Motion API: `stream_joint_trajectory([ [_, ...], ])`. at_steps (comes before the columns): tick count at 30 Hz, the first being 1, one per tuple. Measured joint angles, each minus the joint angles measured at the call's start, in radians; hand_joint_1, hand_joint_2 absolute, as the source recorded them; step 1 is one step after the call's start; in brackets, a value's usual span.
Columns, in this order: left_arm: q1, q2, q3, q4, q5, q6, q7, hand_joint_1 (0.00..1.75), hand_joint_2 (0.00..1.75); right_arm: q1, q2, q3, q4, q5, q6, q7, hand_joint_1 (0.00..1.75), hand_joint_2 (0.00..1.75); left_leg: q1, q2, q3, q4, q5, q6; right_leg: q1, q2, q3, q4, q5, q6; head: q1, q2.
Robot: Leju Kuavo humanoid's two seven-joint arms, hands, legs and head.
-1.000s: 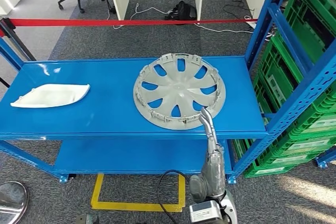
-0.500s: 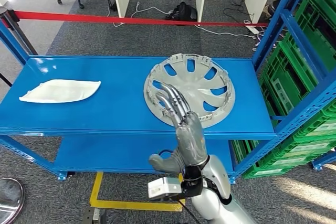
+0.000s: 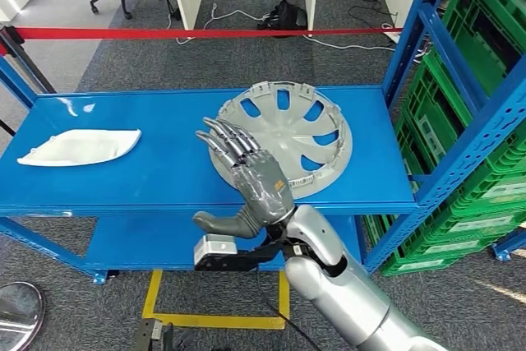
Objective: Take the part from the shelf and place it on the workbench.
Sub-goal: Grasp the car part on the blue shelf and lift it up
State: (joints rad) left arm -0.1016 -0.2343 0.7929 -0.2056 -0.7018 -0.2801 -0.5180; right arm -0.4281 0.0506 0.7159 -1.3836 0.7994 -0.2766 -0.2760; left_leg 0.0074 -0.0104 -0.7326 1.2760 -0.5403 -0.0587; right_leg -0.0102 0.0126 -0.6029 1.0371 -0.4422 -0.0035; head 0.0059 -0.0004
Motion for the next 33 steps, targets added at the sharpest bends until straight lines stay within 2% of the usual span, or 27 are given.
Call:
stream_joint_trajectory([
  [1, -0.001, 0.0, -0.004, 0.0, -0.001, -0.002, 0.002, 0.0, 0.0, -0.016, 0.001, 0.003, 0.027, 0.011, 0.002, 0.013, 0.0, 1.75, 0.0, 0.0, 0.003, -0.013, 0.021, 0.001, 0.0, 0.0, 0.0, 0.0, 0.0, 0.0, 0.0, 0.0],
  [3, -0.005, 0.0, -0.01, 0.0, -0.004, -0.004, 0.005, 0.0, 0.0, -0.052, 0.006, 0.006, 0.082, 0.041, -0.006, 0.037, 0.0, 1.75, 0.0, 0.002, 0.059, -0.13, 0.093, 0.005, 0.0, 0.001, 0.002, 0.0, 0.0, 0.003, 0.0, 0.0],
  [5, -0.011, -0.001, -0.013, 0.0, -0.006, -0.004, 0.007, 0.0, 0.0, -0.09, 0.011, 0.006, 0.139, 0.074, -0.026, 0.059, 0.0, 1.75, 0.0, 0.002, 0.115, -0.246, 0.132, 0.011, 0.004, 0.002, -0.001, 0.003, -0.001, 0.011, -0.002, 0.0],
  [6, -0.013, -0.002, -0.014, 0.0, -0.008, -0.004, 0.008, 0.0, 0.0, -0.107, 0.013, 0.006, 0.168, 0.088, -0.036, 0.069, 0.0, 1.75, -0.001, 0.002, 0.126, -0.271, 0.134, 0.015, 0.007, 0.002, -0.003, 0.002, -0.001, 0.016, -0.002, 0.0],
  [8, -0.016, -0.003, -0.015, 0.0, -0.008, -0.004, 0.009, 0.0, 0.0, -0.136, 0.013, 0.003, 0.222, 0.115, -0.052, 0.092, 0.0, 1.75, -0.001, 0.0, 0.126, -0.281, 0.131, 0.028, 0.008, 0.0, -0.004, -0.003, 0.001, 0.027, -0.001, 0.0],
  [10, -0.016, -0.004, -0.017, 0.0, -0.008, -0.005, 0.009, 0.0, 0.0, -0.162, 0.013, -0.005, 0.27, 0.14, -0.063, 0.114, 0.0, 1.75, 0.002, 0.0, 0.126, -0.284, 0.134, 0.04, 0.007, -0.002, -0.014, 0.017, -0.014, 0.038, 0.003, 0.0],
  [11, -0.017, -0.004, -0.018, 0.0, -0.008, -0.005, 0.009, 0.0, 0.0, -0.175, 0.013, -0.01, 0.293, 0.15, -0.067, 0.122, 0.0, 1.75, 0.004, 0.0, 0.127, -0.286, 0.135, 0.046, 0.007, -0.003, -0.032, 0.054, -0.035, 0.043, 0.006, 0.0],
  [13, -0.018, -0.004, -0.019, 0.0, -0.008, -0.005, 0.009, 0.0, 0.0, -0.193, 0.013, -0.021, 0.338, 0.16, -0.071, 0.13, 0.0, 1.75, 0.003, 0.0, 0.127, -0.286, 0.134, 0.052, 0.006, -0.004, -0.095, 0.183, -0.095, 0.048, 0.01, 0.0],
  [14, -0.017, -0.004, -0.019, 0.0, -0.008, -0.005, 0.009, 0.0, 0.0, -0.198, 0.013, -0.026, 0.36, 0.164, -0.072, 0.133, 0.0, 1.75, 0.002, 0.0, 0.127, -0.286, 0.133, 0.053, 0.006, -0.004, -0.125, 0.243, -0.115, 0.049, 0.011, 0.0],
  [15, -0.017, -0.004, -0.019, 0.0, -0.007, -0.005, 0.009, 0.0, 0.0, -0.2, 0.013, -0.032, 0.38, 0.168, -0.071, 0.138, 0.0, 1.75, 0.002, -0.001, 0.128, -0.285, 0.133, 0.054, 0.006, -0.005, -0.144, 0.277, -0.119, 0.049, 0.011, 0.0],
  [16, -0.017, -0.004, -0.019, 0.0, -0.006, -0.005, 0.009, 0.0, 0.0, -0.202, 0.013, -0.037, 0.398, 0.172, -0.069, 0.145, 0.0, 1.75, 0.002, -0.002, 0.129, -0.285, 0.132, 0.054, 0.006, -0.005, -0.144, 0.269, -0.102, 0.048, 0.011, 0.0],
  [17, -0.017, -0.004, -0.019, 0.0, -0.004, -0.005, 0.009, 0.0, 0.0, -0.206, 0.013, -0.043, 0.415, 0.176, -0.065, 0.153, 0.0, 1.75, 0.002, -0.002, 0.131, -0.285, 0.131, 0.053, 0.006, -0.005, -0.125, 0.224, -0.069, 0.047, 0.011, 0.0],
  [18, -0.017, -0.004, -0.019, 0.0, -0.003, -0.004, 0.009, 0.0, 0.0, -0.212, 0.014, -0.048, 0.431, 0.179, -0.058, 0.162, 0.0, 1.75, 0.002, -0.003, 0.133, -0.284, 0.129, 0.051, 0.006, -0.005, -0.093, 0.155, -0.03, 0.046, 0.011, 0.0],
  [20, -0.018, -0.004, -0.019, 0.0, 0.0, -0.004, 0.009, 0.0, 0.0, -0.229, 0.015, -0.057, 0.466, 0.179, -0.036, 0.177, 0.0, 1.75, -0.002, -0.004, 0.134, -0.282, 0.126, 0.043, 0.007, -0.006, -0.035, 0.037, 0.013, 0.041, 0.011, 0.0],
  [21, -0.017, -0.003, -0.019, 0.0, 0.001, -0.004, 0.008, 0.0, 0.0, -0.236, 0.016, -0.062, 0.482, 0.178, -0.025, 0.184, 0.0, 1.75, -0.003, -0.004, 0.133, -0.281, 0.126, 0.038, 0.007, -0.005, -0.022, 0.009, 0.018, 0.038, 0.011, 0.0],
  [23, -0.016, -0.002, -0.019, 0.0, 0.003, -0.004, 0.008, 0.0, 0.0, -0.245, 0.018, -0.071, 0.514, 0.176, -0.004, 0.198, 0.0, 1.75, -0.004, -0.003, 0.13, -0.282, 0.128, 0.029, 0.008, -0.001, -0.022, 0.003, 0.016, 0.027, 0.009, 0.0],
  [25, -0.016, -0.002, -0.019, 0.0, 0.004, -0.003, 0.008, 0.0, 0.0, -0.253, 0.021, -0.08, 0.538, 0.175, 0.01, 0.208, 0.0, 1.75, -0.004, -0.002, 0.125, -0.27, 0.116, 0.02, 0.005, 0.0, -0.021, 0.0, 0.018, 0.017, 0.008, 0.0],
  [26, -0.016, -0.002, -0.019, 0.0, 0.004, -0.003, 0.008, 0.0, 0.0, -0.258, 0.023, -0.084, 0.548, 0.175, 0.014, 0.211, 0.0, 1.75, -0.003, -0.001, 0.11, -0.238, 0.096, 0.015, 0.002, -0.001, -0.02, -0.001, 0.019, 0.013, 0.006, 0.0],
  [27, -0.017, -0.001, -0.019, 0.0, 0.004, -0.003, 0.008, 0.0, 0.0, -0.263, 0.025, -0.087, 0.557, 0.175, 0.016, 0.212, 0.0, 1.75, -0.003, -0.001, 0.085, -0.185, 0.066, 0.01, 0.001, -0.001, -0.019, -0.002, 0.019, 0.009, 0.004, 0.0],
  [29, -0.016, 0.0, -0.019, 0.0, 0.004, -0.003, 0.008, 0.0, 0.0, -0.268, 0.027, -0.089, 0.572, 0.175, 0.019, 0.214, 0.0, 1.75, -0.002, 0.0, 0.014, -0.045, 0.008, 0.004, 0.001, -0.002, -0.019, -0.002, 0.018, 0.005, 0.002, 0.0],
  [30, -0.015, 0.0, -0.019, 0.0, 0.004, -0.003, 0.008, 0.0, 0.0, -0.268, 0.028, -0.09, 0.578, 0.175, 0.019, 0.214, 0.0, 1.75, -0.002, 0.0, -0.011, 0.002, -0.003, 0.003, 0.001, -0.003, -0.019, -0.002, 0.017, 0.005, 0.002, 0.0],
  [31, -0.014, 0.001, -0.019, 0.0, 0.004, -0.003, 0.008, 0.0, 0.0, -0.268, 0.028, -0.09, 0.582, 0.175, 0.02, 0.215, 0.0, 1.75, -0.001, 0.0, -0.02, 0.014, 0.006, 0.003, 0.001, -0.003, -0.018, -0.002, 0.017, 0.005, 0.002, 0.0],
  [32, -0.014, 0.001, -0.019, 0.0, 0.004, -0.003, 0.008, 0.0, 0.0, -0.269, 0.028, -0.09, 0.586, 0.175, 0.02, 0.215, 0.0, 1.75, -0.001, 0.0, -0.009, -0.014, 0.034, 0.004, 0.0, -0.002, -0.017, -0.002, 0.016, 0.005, 0.002, 0.0],
  [33, -0.014, 0.001, -0.019, 0.0, 0.004, -0.003, 0.008, 0.0, 0.0, -0.27, 0.029, -0.09, 0.589, 0.175, 0.02, 0.215, 0.0, 1.75, 0.0, 0.001, 0.021, -0.076, 0.073, 0.005, -0.001, -0.002, -0.014, -0.002, 0.015, 0.007, 0.001, 0.0],
])
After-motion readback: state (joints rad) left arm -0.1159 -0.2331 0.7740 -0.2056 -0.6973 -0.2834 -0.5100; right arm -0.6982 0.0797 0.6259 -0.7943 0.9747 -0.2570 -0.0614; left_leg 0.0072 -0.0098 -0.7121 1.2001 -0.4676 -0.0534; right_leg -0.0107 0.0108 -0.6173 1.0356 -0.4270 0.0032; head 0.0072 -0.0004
